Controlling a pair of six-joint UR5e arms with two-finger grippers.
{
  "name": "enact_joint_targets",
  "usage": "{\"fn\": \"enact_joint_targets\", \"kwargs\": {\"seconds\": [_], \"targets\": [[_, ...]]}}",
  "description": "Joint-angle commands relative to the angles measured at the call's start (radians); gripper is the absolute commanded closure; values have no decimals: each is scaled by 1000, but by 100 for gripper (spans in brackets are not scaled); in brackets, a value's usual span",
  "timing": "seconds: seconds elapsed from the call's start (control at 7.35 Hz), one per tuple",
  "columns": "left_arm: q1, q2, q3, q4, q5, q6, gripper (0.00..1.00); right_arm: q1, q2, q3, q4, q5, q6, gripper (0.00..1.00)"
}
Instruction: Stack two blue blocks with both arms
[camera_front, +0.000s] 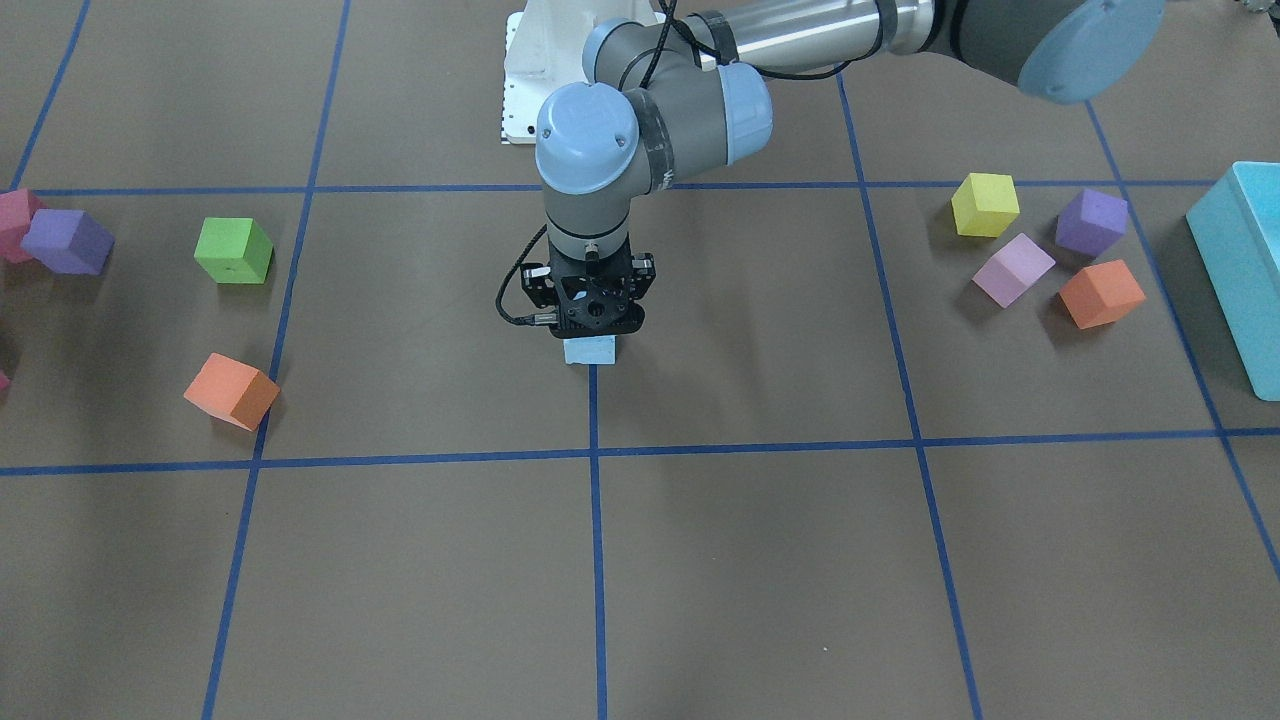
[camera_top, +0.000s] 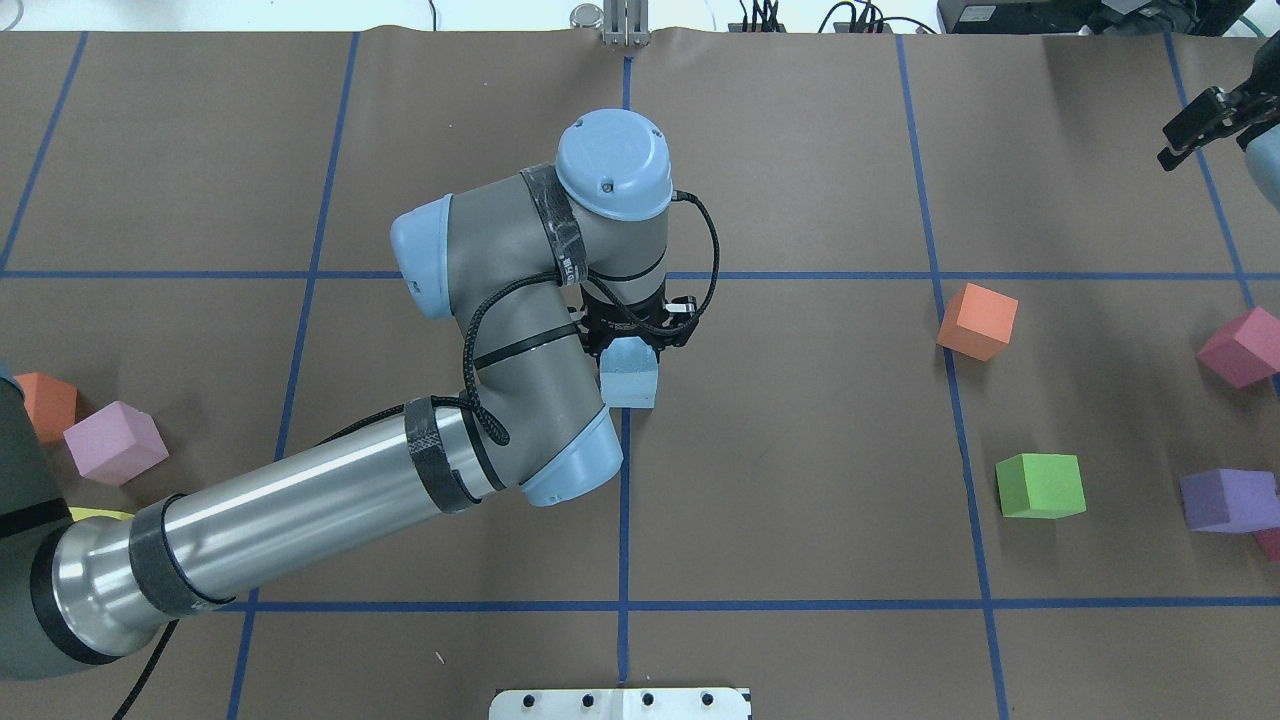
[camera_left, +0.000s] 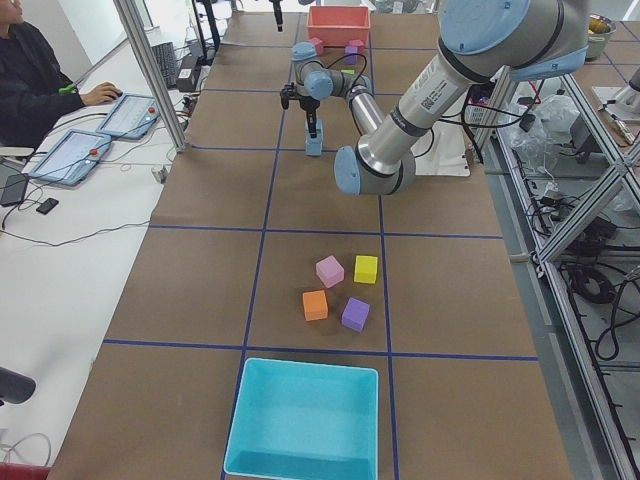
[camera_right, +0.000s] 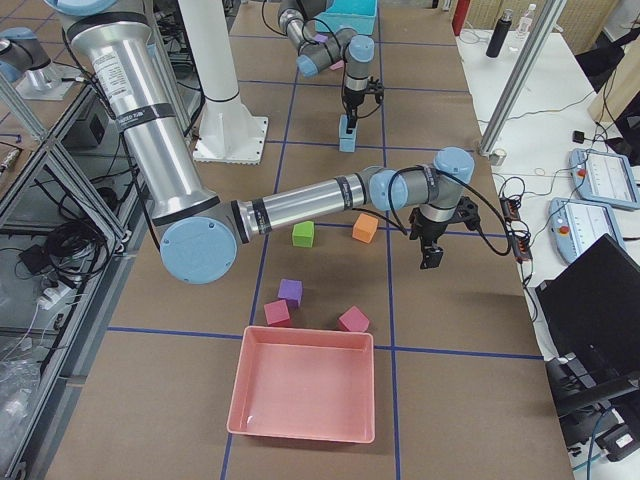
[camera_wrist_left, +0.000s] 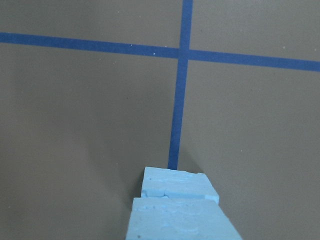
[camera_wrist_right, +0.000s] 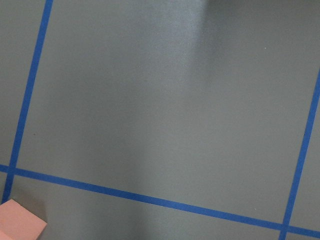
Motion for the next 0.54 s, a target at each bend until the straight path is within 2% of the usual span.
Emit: {"fn": "enact_joint_targets", "kwargs": {"seconds": [0.0,0.14,0.27,0.41], "targets": [[2,0,3,0,4,4,13,0,2,0,0,-1,0,0],[2,-2,-4,1,6,10,3,0,2,0,0,-1,0,0],[-13,0,-30,6,8,26,2,0,0,0,-1,-1,2,0],[-85,17,-82,38,-15,97,2,0,2,0,-1,-1,3,0]]}}
